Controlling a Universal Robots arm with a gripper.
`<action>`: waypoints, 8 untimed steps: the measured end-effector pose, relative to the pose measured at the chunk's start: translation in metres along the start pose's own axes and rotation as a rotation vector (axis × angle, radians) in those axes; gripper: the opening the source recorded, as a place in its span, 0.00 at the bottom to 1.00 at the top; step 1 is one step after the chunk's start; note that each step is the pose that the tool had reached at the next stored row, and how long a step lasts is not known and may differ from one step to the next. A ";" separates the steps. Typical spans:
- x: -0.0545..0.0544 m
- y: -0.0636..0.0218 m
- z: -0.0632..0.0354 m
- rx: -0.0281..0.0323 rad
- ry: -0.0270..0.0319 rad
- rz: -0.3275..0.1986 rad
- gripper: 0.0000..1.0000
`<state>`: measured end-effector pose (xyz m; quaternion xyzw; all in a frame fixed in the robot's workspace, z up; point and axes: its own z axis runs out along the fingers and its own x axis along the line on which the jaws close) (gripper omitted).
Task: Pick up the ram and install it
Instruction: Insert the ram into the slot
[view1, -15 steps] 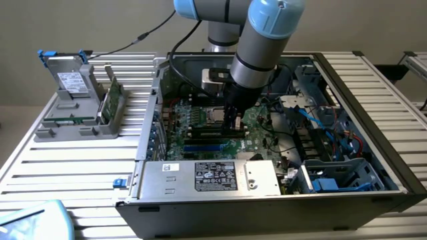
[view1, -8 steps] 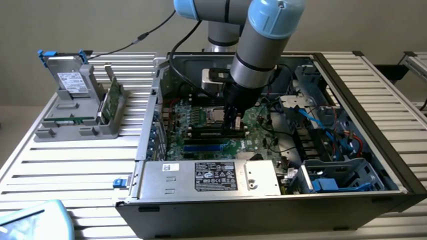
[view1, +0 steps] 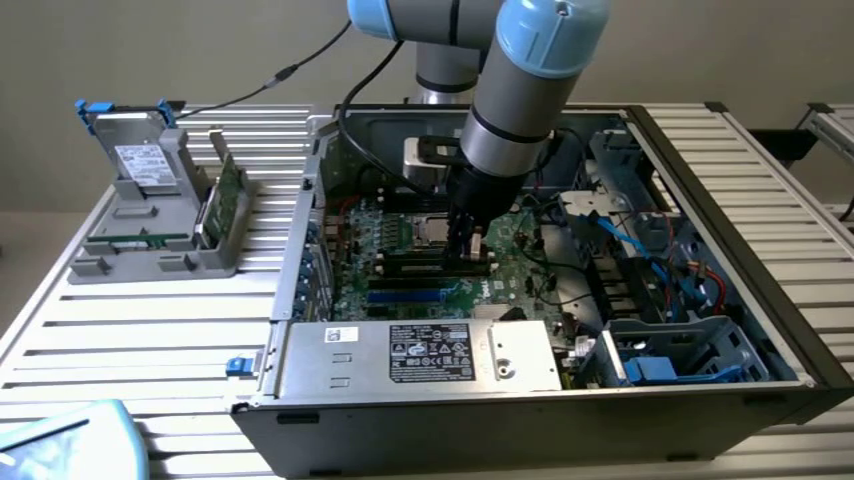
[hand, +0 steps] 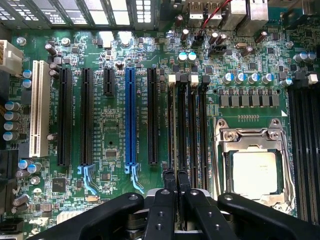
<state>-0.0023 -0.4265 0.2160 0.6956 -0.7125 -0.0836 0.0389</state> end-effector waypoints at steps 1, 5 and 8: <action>0.000 0.0000 0.0000 0.0000 0.0000 0.000 0.13; 0.000 0.0000 0.0000 0.0000 0.0000 0.000 0.13; 0.000 0.0000 0.0000 0.0000 0.0000 0.000 0.13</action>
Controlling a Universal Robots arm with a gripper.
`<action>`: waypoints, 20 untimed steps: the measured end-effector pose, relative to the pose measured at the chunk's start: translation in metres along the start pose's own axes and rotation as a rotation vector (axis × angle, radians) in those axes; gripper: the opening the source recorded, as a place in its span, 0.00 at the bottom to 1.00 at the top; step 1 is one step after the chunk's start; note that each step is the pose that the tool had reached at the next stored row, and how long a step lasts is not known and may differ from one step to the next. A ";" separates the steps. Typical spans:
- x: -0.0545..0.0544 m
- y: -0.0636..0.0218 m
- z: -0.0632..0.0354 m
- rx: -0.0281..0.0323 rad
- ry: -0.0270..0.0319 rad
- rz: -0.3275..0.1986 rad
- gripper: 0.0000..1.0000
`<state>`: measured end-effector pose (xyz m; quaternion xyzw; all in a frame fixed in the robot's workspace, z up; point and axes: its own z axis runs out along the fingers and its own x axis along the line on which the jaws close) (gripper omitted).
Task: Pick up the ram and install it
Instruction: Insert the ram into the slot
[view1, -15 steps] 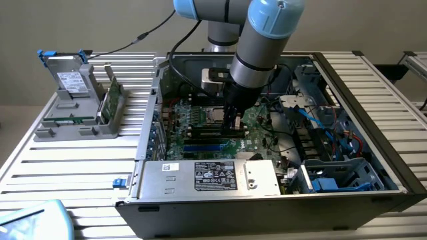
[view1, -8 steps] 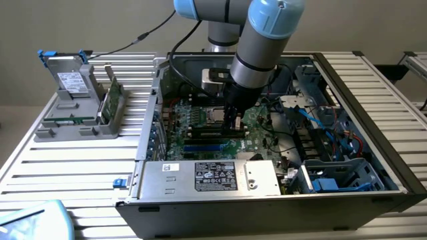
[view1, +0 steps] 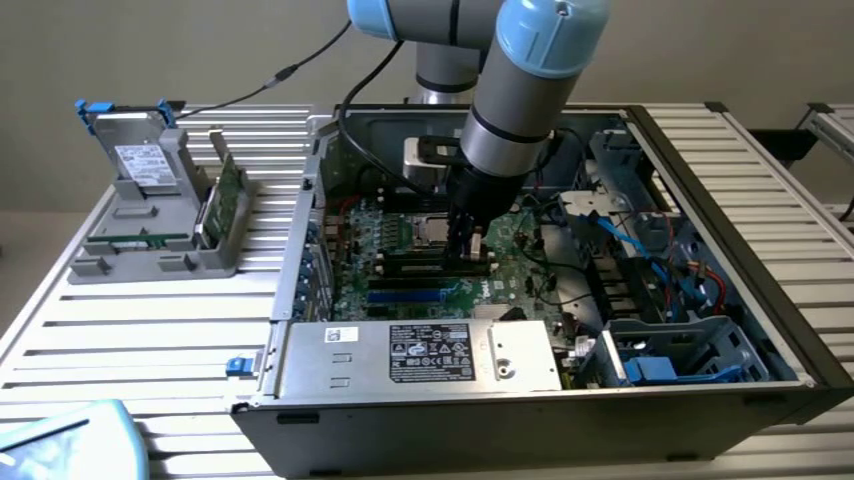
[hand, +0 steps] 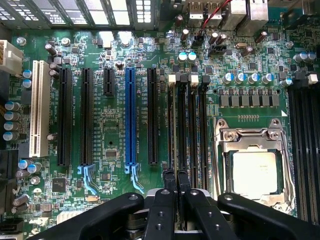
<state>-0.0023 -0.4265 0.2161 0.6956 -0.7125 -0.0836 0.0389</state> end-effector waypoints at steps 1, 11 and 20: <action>0.000 0.0000 0.0000 -0.0001 -0.0003 0.000 0.13; 0.000 0.0000 0.0000 0.0000 0.0000 0.000 0.45; 0.000 0.0025 -0.0051 0.0040 -0.0001 0.000 0.45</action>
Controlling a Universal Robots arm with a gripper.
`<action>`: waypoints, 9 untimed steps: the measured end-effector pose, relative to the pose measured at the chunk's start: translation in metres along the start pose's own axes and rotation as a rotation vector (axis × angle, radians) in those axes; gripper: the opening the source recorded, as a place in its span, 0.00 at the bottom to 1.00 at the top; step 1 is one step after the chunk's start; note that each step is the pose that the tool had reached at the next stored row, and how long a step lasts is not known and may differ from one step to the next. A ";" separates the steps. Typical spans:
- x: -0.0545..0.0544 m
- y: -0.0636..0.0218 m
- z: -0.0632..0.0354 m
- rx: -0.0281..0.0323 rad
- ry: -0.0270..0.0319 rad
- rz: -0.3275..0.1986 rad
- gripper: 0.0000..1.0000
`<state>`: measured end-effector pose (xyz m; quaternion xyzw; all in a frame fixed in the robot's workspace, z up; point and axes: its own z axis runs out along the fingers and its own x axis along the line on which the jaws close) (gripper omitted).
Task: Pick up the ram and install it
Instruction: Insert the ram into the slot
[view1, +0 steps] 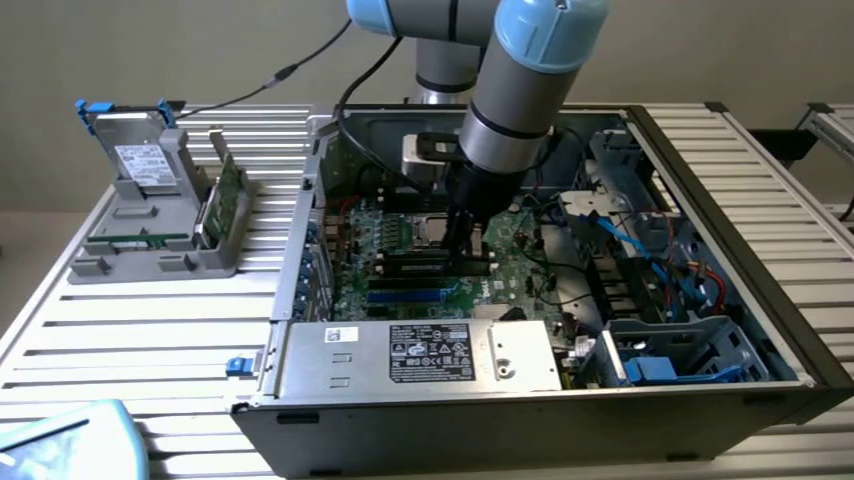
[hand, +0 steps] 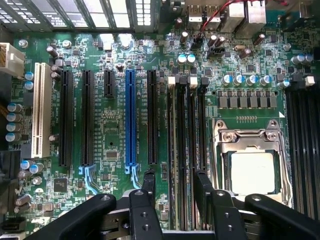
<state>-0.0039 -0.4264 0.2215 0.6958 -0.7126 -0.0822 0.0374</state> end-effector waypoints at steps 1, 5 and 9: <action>0.000 0.0006 -0.0015 0.0012 0.0000 0.000 0.45; -0.001 0.0034 -0.0089 0.0089 -0.0002 -0.001 0.45; -0.001 0.0066 -0.0142 0.0246 -0.0004 -0.002 0.45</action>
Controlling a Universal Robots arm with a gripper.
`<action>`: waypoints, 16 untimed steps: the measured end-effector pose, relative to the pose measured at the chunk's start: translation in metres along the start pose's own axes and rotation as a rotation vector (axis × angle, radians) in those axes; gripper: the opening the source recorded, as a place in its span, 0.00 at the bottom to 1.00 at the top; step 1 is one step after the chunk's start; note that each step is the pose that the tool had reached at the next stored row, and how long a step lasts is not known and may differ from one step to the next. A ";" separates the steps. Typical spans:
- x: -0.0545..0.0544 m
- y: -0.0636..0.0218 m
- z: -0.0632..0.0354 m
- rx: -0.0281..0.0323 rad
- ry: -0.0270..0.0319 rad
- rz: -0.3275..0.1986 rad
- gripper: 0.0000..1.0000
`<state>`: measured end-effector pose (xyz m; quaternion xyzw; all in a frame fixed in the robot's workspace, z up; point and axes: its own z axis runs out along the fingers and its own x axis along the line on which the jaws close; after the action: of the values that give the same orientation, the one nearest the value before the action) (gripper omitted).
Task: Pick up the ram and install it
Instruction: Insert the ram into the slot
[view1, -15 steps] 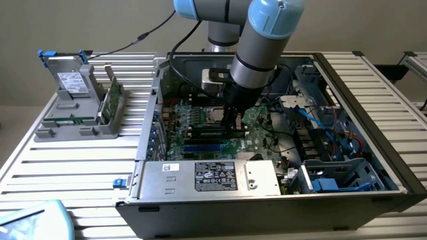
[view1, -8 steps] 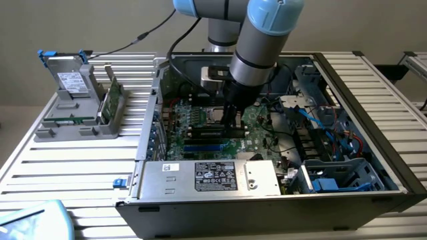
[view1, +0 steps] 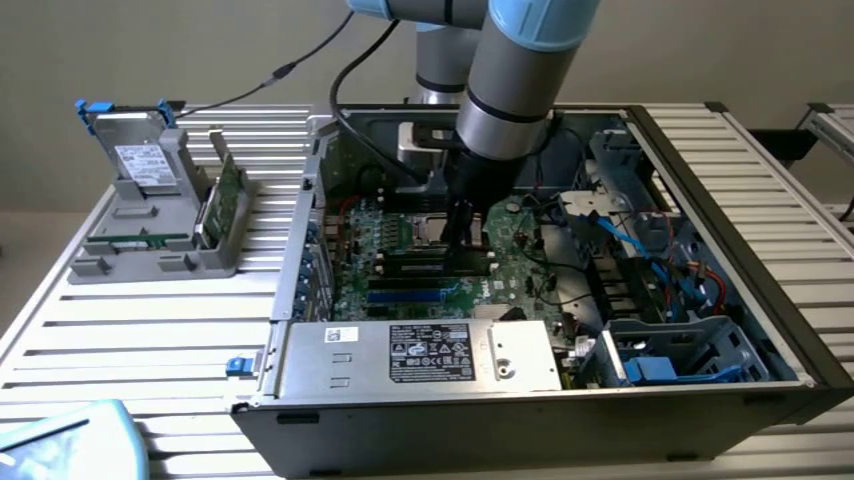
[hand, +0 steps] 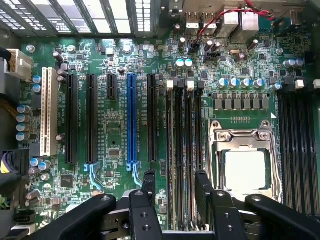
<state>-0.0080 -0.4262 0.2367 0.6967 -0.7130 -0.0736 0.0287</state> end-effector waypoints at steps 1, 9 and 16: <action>0.000 0.0011 -0.0012 0.0045 -0.0002 0.000 0.45; -0.003 0.0096 -0.0064 0.0326 -0.0001 -0.003 0.45; -0.008 0.0144 -0.0068 0.0427 0.0074 -0.010 0.45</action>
<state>-0.0210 -0.4182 0.2460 0.7009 -0.7109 -0.0559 0.0161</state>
